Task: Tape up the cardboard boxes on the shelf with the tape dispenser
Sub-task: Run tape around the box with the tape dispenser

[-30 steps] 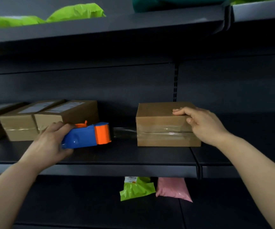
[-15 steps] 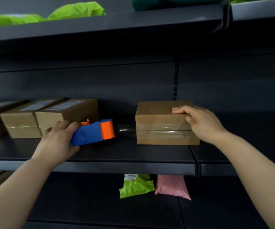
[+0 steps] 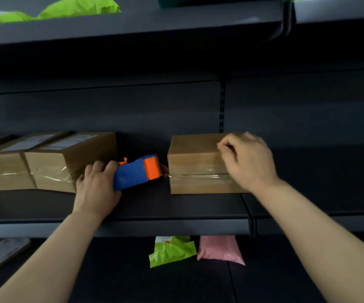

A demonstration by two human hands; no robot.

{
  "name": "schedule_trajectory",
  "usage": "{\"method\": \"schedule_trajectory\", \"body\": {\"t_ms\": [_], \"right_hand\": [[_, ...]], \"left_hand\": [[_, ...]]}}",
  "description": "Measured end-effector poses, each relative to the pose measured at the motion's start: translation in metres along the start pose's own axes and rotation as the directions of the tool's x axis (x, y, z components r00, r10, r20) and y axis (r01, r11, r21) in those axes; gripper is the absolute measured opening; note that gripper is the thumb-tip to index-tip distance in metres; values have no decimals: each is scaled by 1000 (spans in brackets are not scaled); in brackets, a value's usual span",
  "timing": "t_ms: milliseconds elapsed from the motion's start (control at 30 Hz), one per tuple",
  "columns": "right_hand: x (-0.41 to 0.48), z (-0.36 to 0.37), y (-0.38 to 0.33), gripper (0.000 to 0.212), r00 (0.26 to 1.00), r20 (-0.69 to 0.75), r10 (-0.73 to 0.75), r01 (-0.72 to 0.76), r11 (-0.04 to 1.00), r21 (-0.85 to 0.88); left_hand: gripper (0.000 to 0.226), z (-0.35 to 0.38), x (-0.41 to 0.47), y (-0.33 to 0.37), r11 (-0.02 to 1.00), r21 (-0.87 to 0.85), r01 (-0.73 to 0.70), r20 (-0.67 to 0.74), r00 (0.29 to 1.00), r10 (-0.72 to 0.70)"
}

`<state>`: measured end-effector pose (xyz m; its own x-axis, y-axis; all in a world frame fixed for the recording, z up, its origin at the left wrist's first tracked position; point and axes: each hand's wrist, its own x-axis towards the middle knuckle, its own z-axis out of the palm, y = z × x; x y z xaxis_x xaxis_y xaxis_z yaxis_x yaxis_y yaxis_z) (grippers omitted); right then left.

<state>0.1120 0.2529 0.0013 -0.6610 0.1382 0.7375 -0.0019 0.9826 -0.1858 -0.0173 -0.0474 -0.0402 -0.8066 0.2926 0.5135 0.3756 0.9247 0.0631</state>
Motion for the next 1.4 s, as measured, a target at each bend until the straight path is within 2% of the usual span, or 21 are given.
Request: {"method": "schedule_trajectory", "body": {"t_ms": [67,133,267,367,533,700,867,1033,1133,1200,1300,1400], "right_hand": [[-1,22,-8,37,992,-106,-75,46,965,-257],[1,37,-9,42,977,-182,-109,32,924,-381],[5,55,0,49,918,-374,-130,-32,917,-397],[6,56,-3,49,899,-419,-126,-35,934,-356],[10,49,-23,44,929,-367,-55,-49,963,-267],[21,82,-70,38,926,-319,-203,128,962,-240],[21,92,-64,34,916,-356,-185,101,965,-241],[19,84,-87,38,945,-311,-104,38,976,-212],[18,90,-94,25,956,-292,-36,-18,984,-180],[18,91,-89,12,961,-271,-50,13,990,-138],[12,77,-69,23,967,-229,-107,100,994,-43],[5,51,-45,30,973,-191,-131,146,987,68]], "left_hand": [[62,5,0,0,1000,-28,1,-21,1000,-2],[65,7,1,-2,999,-41,-3,-34,999,2],[66,11,1,-4,998,-49,-28,-60,998,25],[64,12,0,-4,998,-54,-33,-76,997,29],[65,12,-1,-4,997,-64,-52,-89,995,46],[64,14,0,-6,994,-87,-69,-106,993,60],[64,16,-1,-8,993,-96,-64,-111,992,53],[64,15,-1,-6,995,-85,-60,-120,992,49],[64,16,-1,-7,993,-91,-72,-124,990,61],[64,17,0,-9,992,-111,-63,-130,990,49],[60,16,-1,-11,980,-178,-84,-144,988,58],[58,13,-4,-8,935,-285,-209,-174,971,164]]}}
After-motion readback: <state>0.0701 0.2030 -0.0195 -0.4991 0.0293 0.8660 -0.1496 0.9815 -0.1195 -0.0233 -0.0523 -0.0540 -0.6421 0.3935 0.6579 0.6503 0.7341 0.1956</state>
